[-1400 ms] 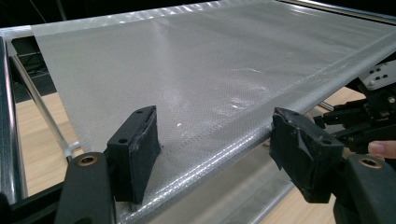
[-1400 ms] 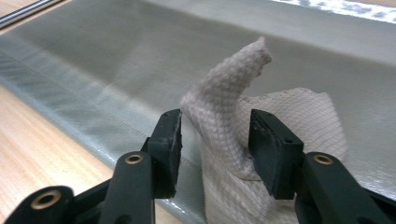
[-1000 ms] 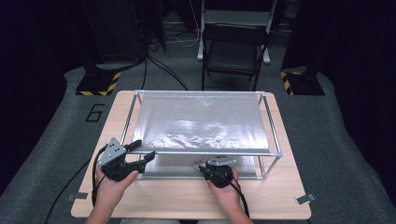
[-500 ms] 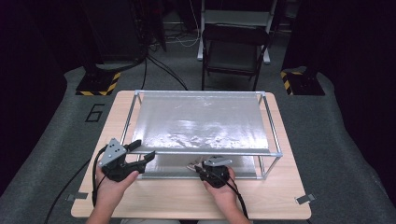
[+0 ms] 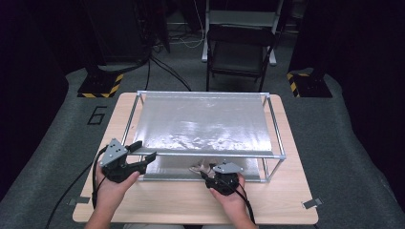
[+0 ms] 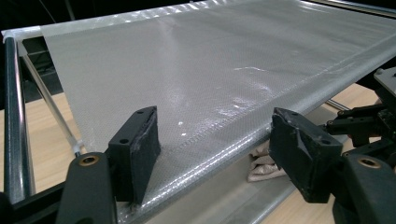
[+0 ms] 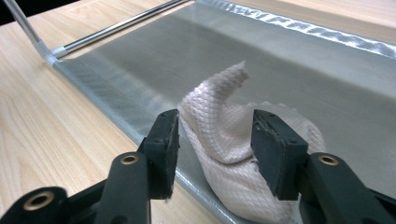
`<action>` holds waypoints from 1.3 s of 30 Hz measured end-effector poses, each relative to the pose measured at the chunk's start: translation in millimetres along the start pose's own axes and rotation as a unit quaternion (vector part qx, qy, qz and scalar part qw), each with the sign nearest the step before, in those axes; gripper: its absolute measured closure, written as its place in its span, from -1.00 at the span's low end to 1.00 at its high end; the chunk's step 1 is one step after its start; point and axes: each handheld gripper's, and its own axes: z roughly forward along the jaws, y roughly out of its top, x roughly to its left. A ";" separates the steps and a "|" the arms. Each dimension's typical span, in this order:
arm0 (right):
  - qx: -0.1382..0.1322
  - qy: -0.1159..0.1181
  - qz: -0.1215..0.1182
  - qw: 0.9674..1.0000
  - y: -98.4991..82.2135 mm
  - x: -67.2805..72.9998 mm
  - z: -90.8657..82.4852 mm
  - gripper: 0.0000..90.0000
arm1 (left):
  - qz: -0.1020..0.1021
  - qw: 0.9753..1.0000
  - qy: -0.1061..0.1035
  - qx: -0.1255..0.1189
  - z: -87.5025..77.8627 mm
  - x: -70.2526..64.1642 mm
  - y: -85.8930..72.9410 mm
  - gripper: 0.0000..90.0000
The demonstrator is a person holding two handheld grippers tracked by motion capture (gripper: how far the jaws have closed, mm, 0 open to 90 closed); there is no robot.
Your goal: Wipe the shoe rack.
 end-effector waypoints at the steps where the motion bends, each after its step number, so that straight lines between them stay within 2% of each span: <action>1: 0.000 -0.005 -0.005 1.000 -0.2 -1.6 -1.4 0.12 | 0.000 1.000 -0.001 0.004 -0.8 -0.1 1.9 -0.17; 2: -0.005 0.000 0.011 1.000 -0.5 -0.6 -2.8 0.11 | -0.001 1.000 0.000 0.006 -1.3 -0.7 3.4 -0.15; 3: -0.004 -0.006 0.005 1.000 -0.8 -2.4 -4.5 0.10 | 0.000 1.000 0.001 0.006 -2.3 -1.5 4.9 -0.14; 6: -0.009 -0.004 0.016 1.000 -1.0 -3.2 -9.5 0.08 | -0.001 1.000 -0.005 -0.007 -7.2 -6.0 8.8 -0.14; 9: -0.004 -0.008 -0.002 1.000 -2.1 -6.7 -13.7 0.06 | -0.001 1.000 -0.018 -0.015 -12.6 -14.5 11.5 -0.12; 11: -0.005 -0.009 0.006 1.000 -3.0 -5.9 -14.6 0.04 | 0.000 1.000 -0.028 -0.013 -14.3 -21.1 11.3 -0.09; 13: -0.004 -0.010 0.007 1.000 -4.2 -5.7 -16.5 0.02 | 0.000 0.999 -0.042 -0.011 -14.5 -27.9 9.4 -0.09; 14: -0.003 -0.010 -0.008 1.000 -4.7 -8.0 -17.7 0.02 | 0.002 0.999 -0.043 -0.011 -14.3 -31.4 7.8 -0.09; 15: -0.009 -0.013 0.007 1.000 -5.7 -6.6 -17.8 0.02 | 0.001 0.999 -0.045 -0.010 -13.8 -34.8 5.9 -0.09; 16: -0.004 -0.011 0.000 1.000 -6.4 -8.2 -19.5 0.01 | 0.001 0.999 -0.049 -0.008 -12.7 -38.1 3.3 -0.09; 17: -0.006 -0.016 0.004 1.000 -6.8 -8.3 -20.0 0.01 | 0.007 0.998 -0.054 -0.003 -11.4 -41.1 0.6 -0.09; 19: -0.004 -0.014 -0.002 1.000 -8.3 -10.8 -21.6 0.00 | 0.009 0.999 -0.053 0.000 -8.7 -45.7 -5.7 -0.11; 20: -0.006 -0.018 0.009 1.000 -8.9 -10.1 -21.9 0.00 | 0.003 0.998 -0.057 0.002 -5.9 -48.0 -11.3 -0.11; 21: -0.004 -0.019 0.005 1.000 -9.5 -11.5 -23.1 0.00 | 0.002 0.998 -0.059 0.006 -3.3 -49.0 -15.9 -0.12; 23: -0.003 -0.020 0.013 1.000 -10.1 -11.9 -25.0 -0.01 | 0.001 0.998 -0.059 0.015 2.9 -51.3 -25.6 -0.13; 24: -0.002 -0.024 0.006 1.000 -10.1 -13.7 -26.2 -0.02 | 0.001 0.998 -0.057 0.020 6.4 -51.7 -30.3 -0.15; 25: -0.003 -0.023 0.018 1.000 -11.0 -13.0 -26.5 -0.03 | -0.001 0.998 -0.054 0.022 9.1 -52.2 -33.9 -0.16; 27: -0.002 -0.025 0.022 0.999 -12.5 -13.8 -28.7 -0.03 | 0.007 0.998 -0.047 0.031 17.3 -51.2 -43.7 -0.17; 29: 0.002 -0.029 0.010 1.000 -14.8 -16.3 -30.7 -0.02 | 0.001 0.999 -0.044 0.032 25.3 -49.8 -52.2 -0.17; 30: -0.004 -0.028 0.027 0.999 -16.0 -15.2 -30.3 0.00 | -0.003 0.999 -0.041 0.033 29.8 -49.0 -56.8 -0.17; 31: 0.006 -0.029 0.025 0.999 -17.7 -17.2 -31.2 0.03 | -0.002 0.998 -0.044 0.036 31.8 -48.2 -58.9 -0.17; 33: 0.002 -0.027 0.028 0.999 -19.4 -18.9 -32.1 0.10 | 0.001 0.998 -0.044 0.041 38.2 -47.4 -63.9 -0.20; 34: 0.007 -0.029 0.034 0.999 -20.6 -19.2 -33.0 0.13 | -0.005 0.998 -0.047 0.042 42.1 -48.6 -66.3 -0.21; 35: 0.002 -0.035 0.027 0.999 -22.3 -21.3 -33.0 0.14 | -0.002 0.998 -0.046 0.044 45.7 -48.7 -67.6 -0.24; 36: 0.009 -0.035 0.025 0.999 -23.0 -22.9 -34.6 0.17 | -0.003 0.998 -0.049 0.045 48.7 -49.6 -68.7 -0.25; 39: 0.016 -0.048 0.031 0.998 -27.1 -28.8 -37.9 0.17 | 0.001 0.997 -0.056 0.050 59.2 -52.5 -70.5 -0.24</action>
